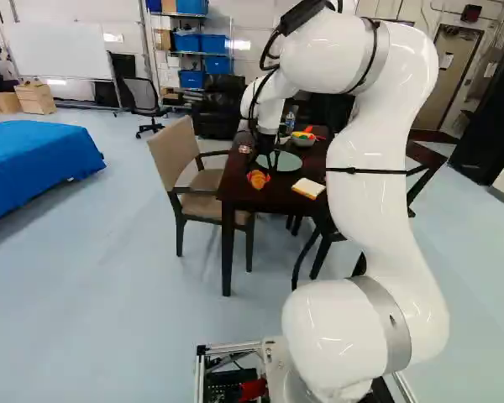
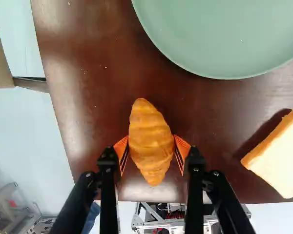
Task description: Move the croissant to the empty plate
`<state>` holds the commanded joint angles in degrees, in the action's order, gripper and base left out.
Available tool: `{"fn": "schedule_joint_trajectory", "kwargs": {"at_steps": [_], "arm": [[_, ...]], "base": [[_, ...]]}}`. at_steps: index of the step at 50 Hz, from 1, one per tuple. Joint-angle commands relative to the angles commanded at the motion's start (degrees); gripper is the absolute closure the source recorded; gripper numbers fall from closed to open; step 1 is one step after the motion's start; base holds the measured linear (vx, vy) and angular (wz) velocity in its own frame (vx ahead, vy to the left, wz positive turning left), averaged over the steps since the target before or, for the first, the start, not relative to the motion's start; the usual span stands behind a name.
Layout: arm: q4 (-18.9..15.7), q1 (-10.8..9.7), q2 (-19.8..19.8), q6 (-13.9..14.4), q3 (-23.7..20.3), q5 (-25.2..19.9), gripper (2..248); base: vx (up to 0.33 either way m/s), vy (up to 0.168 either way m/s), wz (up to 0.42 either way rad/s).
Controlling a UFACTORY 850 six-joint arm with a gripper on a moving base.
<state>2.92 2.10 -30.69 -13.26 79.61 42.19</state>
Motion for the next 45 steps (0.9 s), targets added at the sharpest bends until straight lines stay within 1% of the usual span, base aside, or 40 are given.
{"fn": "schedule_joint_trajectory", "kwargs": {"at_steps": [8,9,31,45], "arm": [[0.0,0.0,0.0,0.0,0.0,0.0,111],[0.0,0.0,0.0,0.0,0.0,0.0,115],[0.0,0.0,0.4,0.0,0.1,0.0,113],[0.0,-0.1,0.3,0.0,2.9,0.1,113]], "base": [[0.0,0.0,0.0],[0.0,0.0,0.0],[0.0,0.0,0.0],[0.0,0.0,0.0]]}}
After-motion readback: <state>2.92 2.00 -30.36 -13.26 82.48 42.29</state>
